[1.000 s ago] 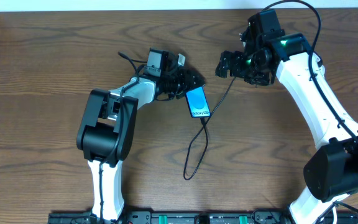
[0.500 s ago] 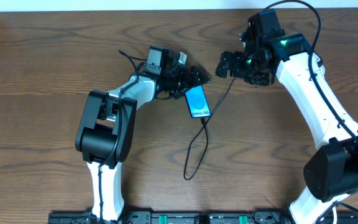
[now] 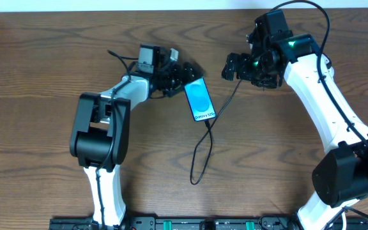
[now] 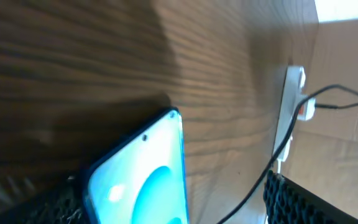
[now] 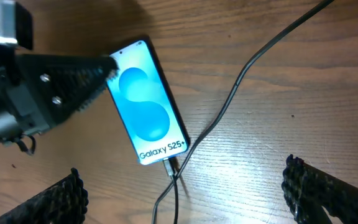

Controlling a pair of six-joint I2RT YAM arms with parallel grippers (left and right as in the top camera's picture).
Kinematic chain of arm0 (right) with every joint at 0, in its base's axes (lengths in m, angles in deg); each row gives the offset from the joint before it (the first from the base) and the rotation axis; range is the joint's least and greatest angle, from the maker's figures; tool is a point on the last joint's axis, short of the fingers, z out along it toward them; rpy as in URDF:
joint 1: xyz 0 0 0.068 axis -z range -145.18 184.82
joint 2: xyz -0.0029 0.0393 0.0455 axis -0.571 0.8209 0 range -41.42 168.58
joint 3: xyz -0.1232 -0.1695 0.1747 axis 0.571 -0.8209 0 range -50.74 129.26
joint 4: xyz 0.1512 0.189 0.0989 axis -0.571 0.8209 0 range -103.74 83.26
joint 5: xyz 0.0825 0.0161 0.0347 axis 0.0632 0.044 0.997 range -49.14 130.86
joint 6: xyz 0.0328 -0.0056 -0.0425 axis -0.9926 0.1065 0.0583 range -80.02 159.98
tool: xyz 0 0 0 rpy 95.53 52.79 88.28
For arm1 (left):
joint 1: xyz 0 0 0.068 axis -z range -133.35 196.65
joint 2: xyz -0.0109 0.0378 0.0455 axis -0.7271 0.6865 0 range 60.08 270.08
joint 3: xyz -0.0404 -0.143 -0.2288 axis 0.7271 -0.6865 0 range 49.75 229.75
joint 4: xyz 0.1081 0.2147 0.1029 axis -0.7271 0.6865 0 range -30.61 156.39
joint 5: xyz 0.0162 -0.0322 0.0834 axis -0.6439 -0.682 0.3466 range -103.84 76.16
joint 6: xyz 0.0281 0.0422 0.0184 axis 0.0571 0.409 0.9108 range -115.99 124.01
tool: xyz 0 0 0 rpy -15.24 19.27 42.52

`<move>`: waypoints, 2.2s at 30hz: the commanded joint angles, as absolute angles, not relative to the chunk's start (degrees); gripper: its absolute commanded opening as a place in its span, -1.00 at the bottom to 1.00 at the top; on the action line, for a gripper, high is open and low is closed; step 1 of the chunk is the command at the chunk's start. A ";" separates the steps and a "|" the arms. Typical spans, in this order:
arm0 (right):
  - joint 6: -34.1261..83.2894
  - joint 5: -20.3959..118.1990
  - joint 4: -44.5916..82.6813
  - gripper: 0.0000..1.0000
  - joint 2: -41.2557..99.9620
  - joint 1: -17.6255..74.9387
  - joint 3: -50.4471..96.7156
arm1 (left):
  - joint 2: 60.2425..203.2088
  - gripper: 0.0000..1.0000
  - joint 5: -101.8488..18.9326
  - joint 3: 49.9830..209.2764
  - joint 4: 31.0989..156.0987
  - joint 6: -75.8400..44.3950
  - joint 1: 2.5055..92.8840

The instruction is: Plug charger to phone and switch on socket

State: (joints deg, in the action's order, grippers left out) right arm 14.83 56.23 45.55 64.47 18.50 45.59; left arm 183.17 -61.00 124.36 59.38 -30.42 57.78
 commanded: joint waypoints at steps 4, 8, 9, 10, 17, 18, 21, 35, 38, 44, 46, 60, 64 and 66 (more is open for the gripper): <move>15.40 55.78 45.63 0.98 63.15 18.20 45.90 | 185.35 0.77 -53.22 123.05 61.98 -29.04 55.81; 15.40 55.80 45.63 0.98 63.15 18.20 45.90 | 185.35 0.78 -53.20 123.05 61.92 -29.22 56.34; 15.40 55.80 45.63 0.99 63.15 18.20 45.90 | 185.35 0.78 -53.20 123.05 61.92 -29.22 56.38; 15.40 55.80 45.63 0.98 63.15 18.20 45.90 | 185.35 0.78 -53.20 123.05 61.94 -29.22 56.38; 15.40 55.80 45.66 0.99 63.15 18.20 45.90 | 185.35 0.78 -51.58 123.05 63.27 -29.55 56.38; 15.40 55.80 45.63 0.99 63.15 18.20 45.90 | 185.35 0.78 -50.05 123.05 64.12 -29.72 56.38; 15.42 55.78 45.63 0.98 63.15 18.20 45.90 | 185.35 0.78 -45.17 123.05 67.25 -29.68 56.38; 15.40 55.80 45.15 0.99 63.15 18.20 45.90 | 185.35 0.78 -41.20 123.05 69.85 -31.89 56.38; 15.40 55.78 45.11 0.99 63.15 18.20 45.90 | 185.35 0.78 -41.17 123.05 69.83 -32.08 56.38; 15.40 55.80 45.00 0.98 63.15 18.20 45.90 | 185.35 0.79 -41.20 123.05 69.83 -33.46 56.38; 15.40 55.80 44.98 0.99 63.15 18.20 45.90 | 185.35 0.79 -41.20 123.05 69.79 -34.25 56.38; 15.38 56.02 44.96 0.98 63.15 18.20 45.90 | 185.35 0.79 -35.67 123.05 68.80 -34.90 60.80; 15.18 56.02 44.93 0.98 63.15 18.20 45.90 | 185.35 0.79 -34.73 123.05 68.78 -34.90 61.50; 15.18 56.02 44.93 0.99 63.15 18.20 45.90 | 185.35 0.79 -34.73 123.05 68.78 -34.90 61.58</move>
